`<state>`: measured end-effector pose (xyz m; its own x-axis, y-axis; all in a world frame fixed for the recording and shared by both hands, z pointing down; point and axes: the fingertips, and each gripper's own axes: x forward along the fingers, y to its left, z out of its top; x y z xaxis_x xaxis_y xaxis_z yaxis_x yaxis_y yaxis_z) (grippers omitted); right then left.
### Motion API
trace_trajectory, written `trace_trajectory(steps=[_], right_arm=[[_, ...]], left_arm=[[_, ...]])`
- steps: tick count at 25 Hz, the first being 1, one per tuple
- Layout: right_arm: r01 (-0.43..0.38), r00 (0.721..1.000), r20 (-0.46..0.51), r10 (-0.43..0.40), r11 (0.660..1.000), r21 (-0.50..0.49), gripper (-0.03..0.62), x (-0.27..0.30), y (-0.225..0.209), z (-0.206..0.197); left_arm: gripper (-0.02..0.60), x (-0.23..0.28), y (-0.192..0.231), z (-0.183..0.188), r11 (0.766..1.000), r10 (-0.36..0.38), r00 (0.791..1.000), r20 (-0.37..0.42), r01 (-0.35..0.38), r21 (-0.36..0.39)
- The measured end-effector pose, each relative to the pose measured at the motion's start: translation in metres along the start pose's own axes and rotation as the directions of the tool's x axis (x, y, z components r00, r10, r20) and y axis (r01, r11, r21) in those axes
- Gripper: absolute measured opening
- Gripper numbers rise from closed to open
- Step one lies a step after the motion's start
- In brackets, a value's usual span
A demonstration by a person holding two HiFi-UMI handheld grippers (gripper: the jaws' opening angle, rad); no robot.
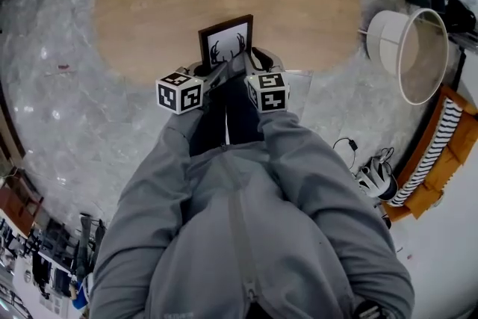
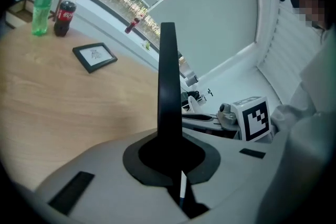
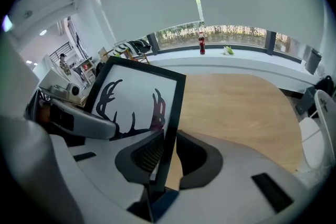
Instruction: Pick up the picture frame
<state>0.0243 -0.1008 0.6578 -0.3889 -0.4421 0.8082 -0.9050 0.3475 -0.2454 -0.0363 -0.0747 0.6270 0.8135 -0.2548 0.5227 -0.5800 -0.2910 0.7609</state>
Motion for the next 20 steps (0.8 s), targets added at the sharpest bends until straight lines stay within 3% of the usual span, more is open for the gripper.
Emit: trace_trajectory(steps=[5,12,16,20], right_arm=[[0.013,0.999,0.043,-0.012,1.0,-0.018,0.08,-0.03,0.008,0.039],[0.1,0.988,0.116,-0.098,0.995,-0.013,0.078,-0.065,-0.023,0.105],[0.177,0.963,0.21,-0.171,0.984,-0.011,0.071,-0.103,-0.033,0.153],[0.222,0.918,0.34,-0.205,0.975,-0.011,0.053,-0.15,-0.036,0.205]], left_arm=[[0.023,-0.025,-0.015,0.036,0.996,0.066,0.997,0.036,-0.068,0.049],[0.023,-0.047,-0.029,0.113,0.976,0.164,0.98,0.112,-0.178,0.128],[0.023,-0.074,-0.051,0.154,0.941,0.229,0.951,0.208,-0.271,0.205],[0.023,-0.102,-0.084,0.194,0.887,0.284,0.904,0.321,-0.375,0.27]])
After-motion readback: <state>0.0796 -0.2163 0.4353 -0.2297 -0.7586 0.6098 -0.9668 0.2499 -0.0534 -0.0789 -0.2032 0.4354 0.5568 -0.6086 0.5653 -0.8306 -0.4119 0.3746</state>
